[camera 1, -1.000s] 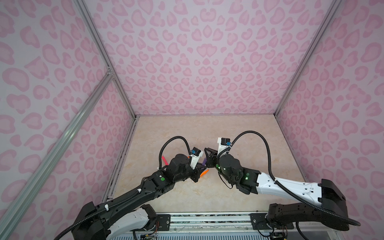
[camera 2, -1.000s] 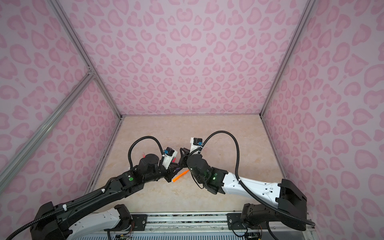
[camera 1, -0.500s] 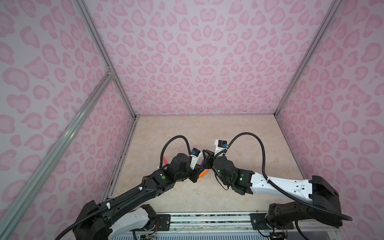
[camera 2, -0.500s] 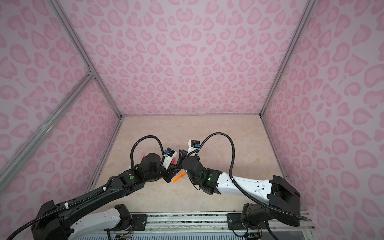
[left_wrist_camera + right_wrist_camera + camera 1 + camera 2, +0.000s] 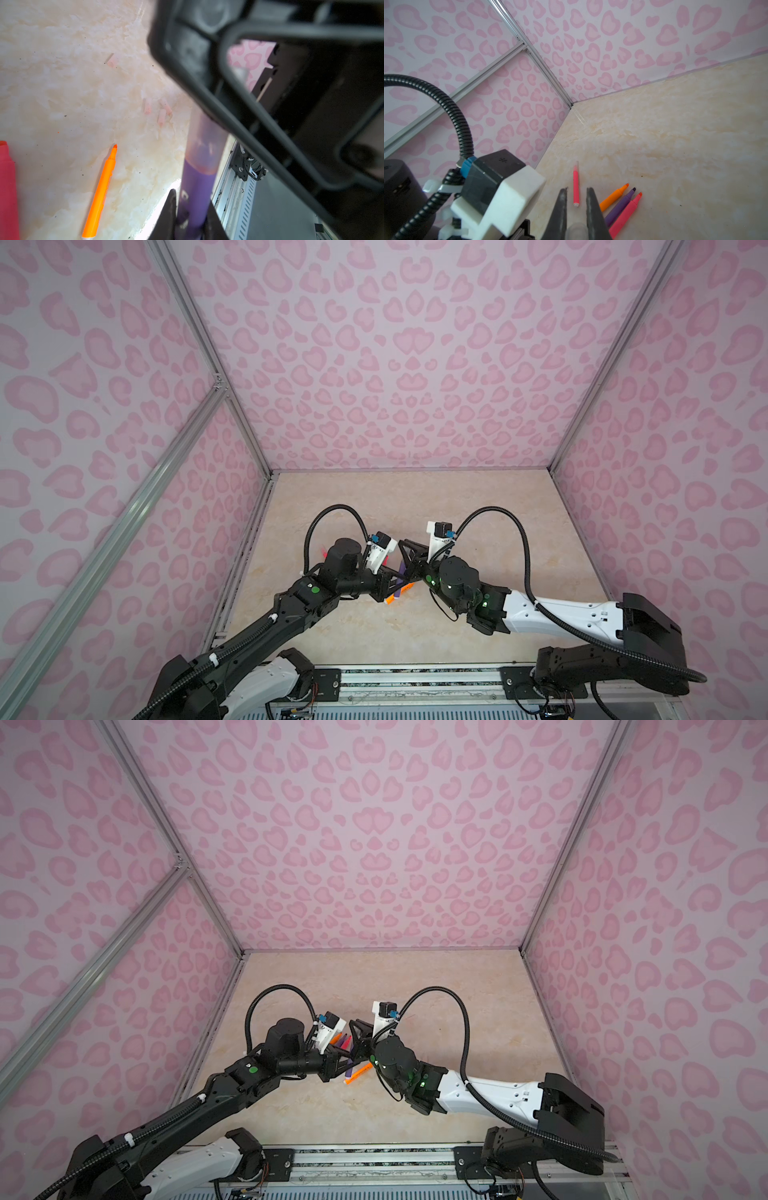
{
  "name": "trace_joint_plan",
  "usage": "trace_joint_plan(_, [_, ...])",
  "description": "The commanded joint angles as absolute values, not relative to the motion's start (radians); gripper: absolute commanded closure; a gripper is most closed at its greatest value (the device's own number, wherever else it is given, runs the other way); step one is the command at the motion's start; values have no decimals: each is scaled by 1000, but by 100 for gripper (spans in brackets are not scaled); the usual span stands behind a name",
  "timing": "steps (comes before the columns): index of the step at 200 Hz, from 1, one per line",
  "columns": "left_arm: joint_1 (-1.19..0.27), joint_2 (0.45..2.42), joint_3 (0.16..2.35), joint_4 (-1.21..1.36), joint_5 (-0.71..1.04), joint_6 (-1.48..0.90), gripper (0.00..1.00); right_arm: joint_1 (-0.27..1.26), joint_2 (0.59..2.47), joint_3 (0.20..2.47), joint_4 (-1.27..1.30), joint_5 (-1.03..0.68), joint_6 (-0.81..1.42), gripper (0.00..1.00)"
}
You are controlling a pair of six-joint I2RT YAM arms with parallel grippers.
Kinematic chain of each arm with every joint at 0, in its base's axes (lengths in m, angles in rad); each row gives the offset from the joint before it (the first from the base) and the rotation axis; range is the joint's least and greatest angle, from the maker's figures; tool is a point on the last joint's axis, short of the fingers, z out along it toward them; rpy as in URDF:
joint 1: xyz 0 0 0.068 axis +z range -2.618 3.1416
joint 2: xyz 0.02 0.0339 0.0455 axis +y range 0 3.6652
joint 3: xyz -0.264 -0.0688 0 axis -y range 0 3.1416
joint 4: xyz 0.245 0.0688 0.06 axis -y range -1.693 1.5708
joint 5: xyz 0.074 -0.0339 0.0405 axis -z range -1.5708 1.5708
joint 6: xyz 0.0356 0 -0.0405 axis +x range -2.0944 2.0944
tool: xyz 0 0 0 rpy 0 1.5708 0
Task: Insert the pens into the pen caps
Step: 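Press the cap further onto the marker while the left gripper holds it, then open the right gripper and withdraw it while the left lowers the capped marker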
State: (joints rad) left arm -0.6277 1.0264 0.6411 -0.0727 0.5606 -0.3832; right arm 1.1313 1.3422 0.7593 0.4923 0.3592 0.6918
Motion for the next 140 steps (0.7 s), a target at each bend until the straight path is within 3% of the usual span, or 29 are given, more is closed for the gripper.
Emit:
trace_joint_plan(1, [-598,1019,648,252,246,-533,96,1157,1332,750,275,218,678,100])
trace_joint_plan(35, [-604,1025,651,214,174,-523,96,1151,1289,767,218,299,661,100])
trace_joint_plan(43, [-607,1034,655,199,153,-522,96,1147,1275,767,209,311,653,93])
trace_joint_plan(75, [-615,1114,679,124,76,-540,96,1103,1213,761,193,332,610,50])
trace_joint_plan(91, [-616,1192,707,63,24,-572,96,1059,1185,762,166,325,601,41])
trace_joint_plan(140, [-615,1533,928,-212,-26,-609,97,848,1087,723,92,357,594,37])
